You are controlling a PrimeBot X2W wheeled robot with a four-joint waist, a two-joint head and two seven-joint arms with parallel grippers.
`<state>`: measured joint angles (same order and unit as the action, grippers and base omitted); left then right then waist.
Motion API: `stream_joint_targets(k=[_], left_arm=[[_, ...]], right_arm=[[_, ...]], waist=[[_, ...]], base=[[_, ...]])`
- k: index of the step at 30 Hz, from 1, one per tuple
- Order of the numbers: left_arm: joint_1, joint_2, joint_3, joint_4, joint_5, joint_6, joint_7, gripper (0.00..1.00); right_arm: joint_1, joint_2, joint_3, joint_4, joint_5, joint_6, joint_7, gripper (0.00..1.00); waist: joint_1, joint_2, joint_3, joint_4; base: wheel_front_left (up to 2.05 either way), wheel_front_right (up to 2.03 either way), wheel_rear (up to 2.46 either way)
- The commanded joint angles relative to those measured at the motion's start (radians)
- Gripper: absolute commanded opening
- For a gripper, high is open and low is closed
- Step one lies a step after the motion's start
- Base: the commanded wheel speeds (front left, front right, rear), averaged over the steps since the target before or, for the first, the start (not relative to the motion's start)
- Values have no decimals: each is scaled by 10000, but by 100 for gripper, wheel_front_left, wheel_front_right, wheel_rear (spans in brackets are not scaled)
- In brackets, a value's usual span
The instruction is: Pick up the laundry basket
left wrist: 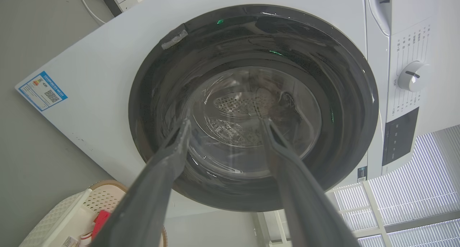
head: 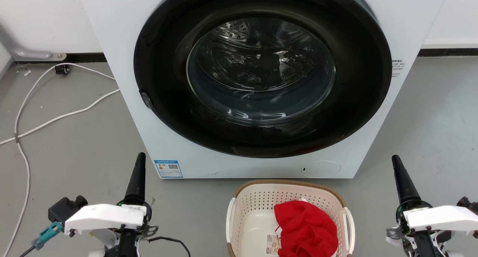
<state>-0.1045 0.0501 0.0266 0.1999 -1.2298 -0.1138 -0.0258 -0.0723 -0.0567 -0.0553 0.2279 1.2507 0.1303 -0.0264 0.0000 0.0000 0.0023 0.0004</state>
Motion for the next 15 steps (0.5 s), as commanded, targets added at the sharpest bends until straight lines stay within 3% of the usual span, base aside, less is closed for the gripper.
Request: stream_joint_targets(k=[1, 15], left_arm=[[-261, 32, -85, -206, 362, 31, -92, 100], [-324, 28, -756, -341, 3061, 411, -582, 100]], right_arm=[[-211, -12, -11, -219, -422, 3, -92, 100], [-146, 22, 80, -593, -4023, 3, -575, 100]], waist=[[0, 0, -2, 1], [0, 0, 7, -7]], base=[[0, 0, 0], [0, 0, 0]])
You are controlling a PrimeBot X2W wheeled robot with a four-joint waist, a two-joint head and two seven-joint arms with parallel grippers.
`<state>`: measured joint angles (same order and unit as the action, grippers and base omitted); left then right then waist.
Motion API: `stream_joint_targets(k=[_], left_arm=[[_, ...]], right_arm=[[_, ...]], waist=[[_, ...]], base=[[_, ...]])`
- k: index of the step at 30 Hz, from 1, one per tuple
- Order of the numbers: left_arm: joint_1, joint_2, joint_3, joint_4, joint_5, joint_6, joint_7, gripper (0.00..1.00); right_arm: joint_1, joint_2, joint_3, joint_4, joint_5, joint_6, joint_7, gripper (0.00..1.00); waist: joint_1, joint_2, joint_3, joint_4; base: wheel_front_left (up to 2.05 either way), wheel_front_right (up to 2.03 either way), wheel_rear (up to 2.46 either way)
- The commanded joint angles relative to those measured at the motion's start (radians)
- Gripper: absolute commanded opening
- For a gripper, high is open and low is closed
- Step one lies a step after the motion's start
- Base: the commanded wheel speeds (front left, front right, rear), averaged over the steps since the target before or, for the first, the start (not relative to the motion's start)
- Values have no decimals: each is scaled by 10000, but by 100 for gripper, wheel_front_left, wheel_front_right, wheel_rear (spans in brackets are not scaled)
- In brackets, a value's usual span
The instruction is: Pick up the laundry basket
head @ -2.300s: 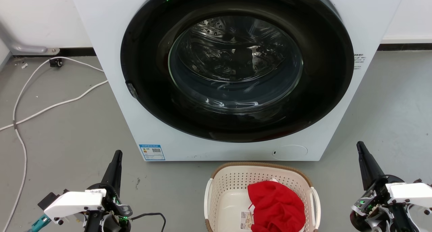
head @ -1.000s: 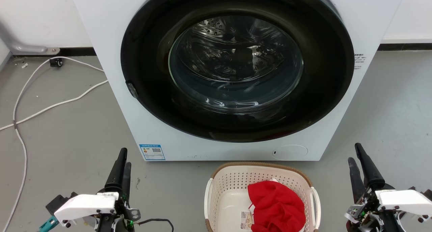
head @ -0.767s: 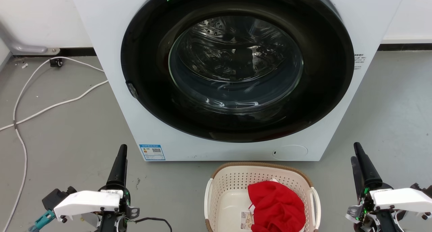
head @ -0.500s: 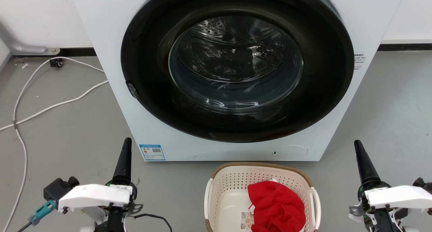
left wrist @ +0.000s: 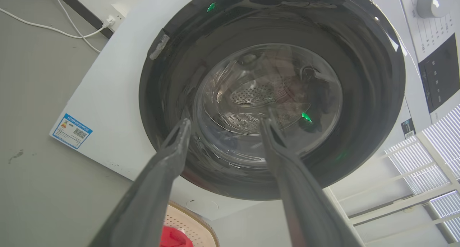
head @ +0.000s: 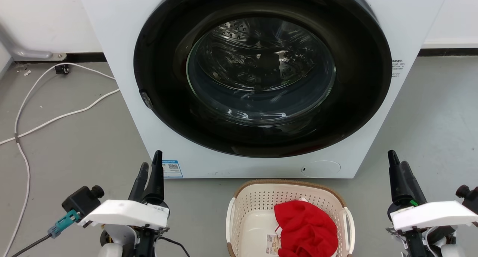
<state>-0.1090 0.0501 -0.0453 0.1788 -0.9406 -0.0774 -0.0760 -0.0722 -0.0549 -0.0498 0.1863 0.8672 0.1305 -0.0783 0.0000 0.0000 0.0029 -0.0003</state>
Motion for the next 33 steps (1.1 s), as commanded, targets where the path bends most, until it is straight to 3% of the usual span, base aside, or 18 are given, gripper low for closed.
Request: stream_joint_targets(k=[1, 13, 33], left_arm=[[-291, 27, -72, -118, 318, 60, -111, 100], [-368, 23, -388, 147, 2309, 327, -500, 100], [-512, 17, -630, 425, 4633, 584, -992, 100]], right_arm=[[-148, 6, 42, -196, -409, 1, -88, 100], [-85, 17, 192, -242, -2843, 2, -477, 100], [-46, 32, 242, -100, -5517, 1, -814, 100]], waist=[[0, 0, 2, -1], [0, 0, 5, 12], [0, 0, 2, 31]], base=[[0, 0, 0], [0, 0, 0], [0, 0, 0]])
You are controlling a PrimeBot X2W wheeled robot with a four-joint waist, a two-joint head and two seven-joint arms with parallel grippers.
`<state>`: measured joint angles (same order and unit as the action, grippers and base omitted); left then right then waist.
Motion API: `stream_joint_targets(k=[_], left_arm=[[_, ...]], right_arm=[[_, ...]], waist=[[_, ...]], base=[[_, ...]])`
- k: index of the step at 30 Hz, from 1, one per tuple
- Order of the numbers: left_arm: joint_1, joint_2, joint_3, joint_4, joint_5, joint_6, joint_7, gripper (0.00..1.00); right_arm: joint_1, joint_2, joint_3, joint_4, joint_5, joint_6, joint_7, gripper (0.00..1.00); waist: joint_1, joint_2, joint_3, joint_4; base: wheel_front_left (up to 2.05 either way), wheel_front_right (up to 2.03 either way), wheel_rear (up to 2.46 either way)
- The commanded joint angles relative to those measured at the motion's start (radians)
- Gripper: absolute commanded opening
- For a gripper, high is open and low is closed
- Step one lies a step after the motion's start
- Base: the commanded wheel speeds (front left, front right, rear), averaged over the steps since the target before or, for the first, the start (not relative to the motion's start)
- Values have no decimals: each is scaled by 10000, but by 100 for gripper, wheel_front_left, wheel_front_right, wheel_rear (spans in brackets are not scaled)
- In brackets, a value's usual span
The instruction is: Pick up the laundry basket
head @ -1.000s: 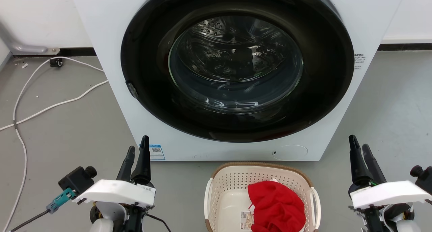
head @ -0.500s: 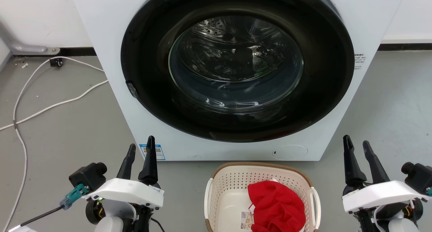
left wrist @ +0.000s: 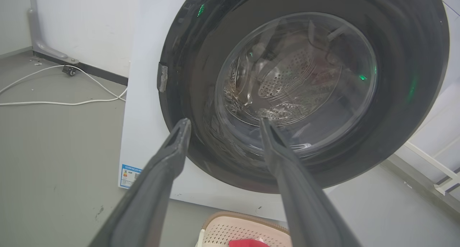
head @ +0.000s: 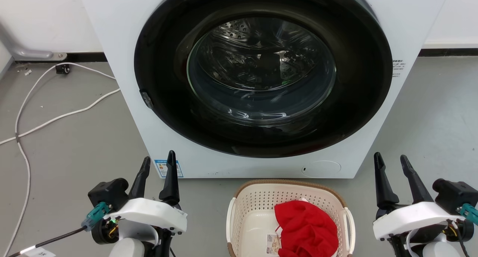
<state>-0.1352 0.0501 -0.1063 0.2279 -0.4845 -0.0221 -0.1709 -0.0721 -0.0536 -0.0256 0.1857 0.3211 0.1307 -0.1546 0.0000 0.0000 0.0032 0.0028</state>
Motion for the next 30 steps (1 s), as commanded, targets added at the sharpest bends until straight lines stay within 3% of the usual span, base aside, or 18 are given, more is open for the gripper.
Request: stream_joint_targets(k=[1, 30], left_arm=[[-252, 16, -32, -53, 192, 48, -64, 100], [-263, 7, -231, 188, 3163, 314, -674, 100]], right_arm=[[-40, 20, -4, -93, -195, 0, -15, 100], [203, 41, -107, -101, -2858, -1, 298, 100]], waist=[[0, 0, 1, 1], [0, 0, 28, 14]], base=[[0, 0, 0], [0, 0, 0]])
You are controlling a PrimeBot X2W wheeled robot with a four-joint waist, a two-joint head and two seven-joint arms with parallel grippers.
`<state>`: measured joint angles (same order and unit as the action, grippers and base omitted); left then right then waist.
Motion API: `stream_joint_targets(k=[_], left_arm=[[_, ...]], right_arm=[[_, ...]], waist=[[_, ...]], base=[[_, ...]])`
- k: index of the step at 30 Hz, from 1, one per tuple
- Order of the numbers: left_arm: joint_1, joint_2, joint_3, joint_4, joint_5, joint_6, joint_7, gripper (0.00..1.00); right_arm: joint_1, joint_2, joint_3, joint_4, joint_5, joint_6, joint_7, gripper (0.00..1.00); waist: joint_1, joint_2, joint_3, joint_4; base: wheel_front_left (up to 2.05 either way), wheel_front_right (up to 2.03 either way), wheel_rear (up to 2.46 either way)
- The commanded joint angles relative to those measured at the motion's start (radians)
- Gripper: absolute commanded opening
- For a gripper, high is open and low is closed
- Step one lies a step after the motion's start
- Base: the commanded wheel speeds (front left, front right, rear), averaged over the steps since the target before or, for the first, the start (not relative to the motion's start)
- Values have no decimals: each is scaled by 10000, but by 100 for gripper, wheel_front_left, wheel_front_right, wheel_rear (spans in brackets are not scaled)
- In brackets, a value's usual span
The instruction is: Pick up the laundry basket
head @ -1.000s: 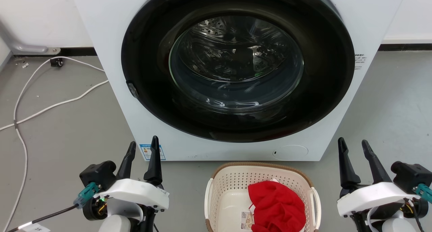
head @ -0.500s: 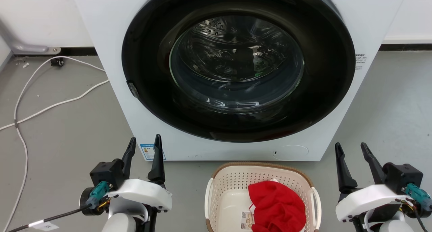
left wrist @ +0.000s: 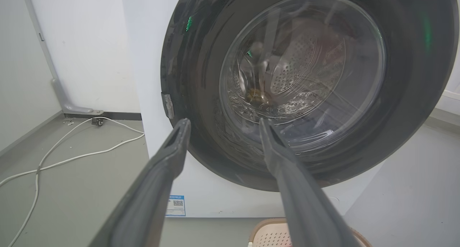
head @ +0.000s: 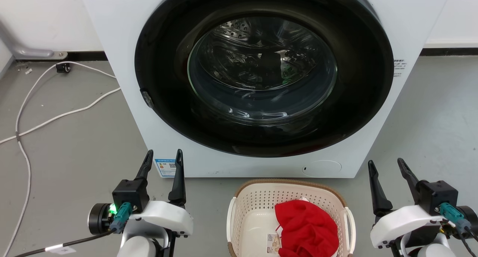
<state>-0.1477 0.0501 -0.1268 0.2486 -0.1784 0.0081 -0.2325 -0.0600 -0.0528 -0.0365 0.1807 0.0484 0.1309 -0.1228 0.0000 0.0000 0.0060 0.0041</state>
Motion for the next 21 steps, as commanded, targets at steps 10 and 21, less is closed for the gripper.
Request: stream_joint_targets(k=[10, 21], left_arm=[[-173, 4, -102, 96, 737, 82, -242, 100], [-180, 1, -122, 200, 782, 78, -337, 100]], right_arm=[[92, 40, -19, 17, -548, -3, -104, 100], [27, 44, -35, 139, -645, -3, -138, 100]], waist=[[0, 0, -3, 23], [0, 0, 23, 31]], base=[[0, 0, 0], [0, 0, 0]])
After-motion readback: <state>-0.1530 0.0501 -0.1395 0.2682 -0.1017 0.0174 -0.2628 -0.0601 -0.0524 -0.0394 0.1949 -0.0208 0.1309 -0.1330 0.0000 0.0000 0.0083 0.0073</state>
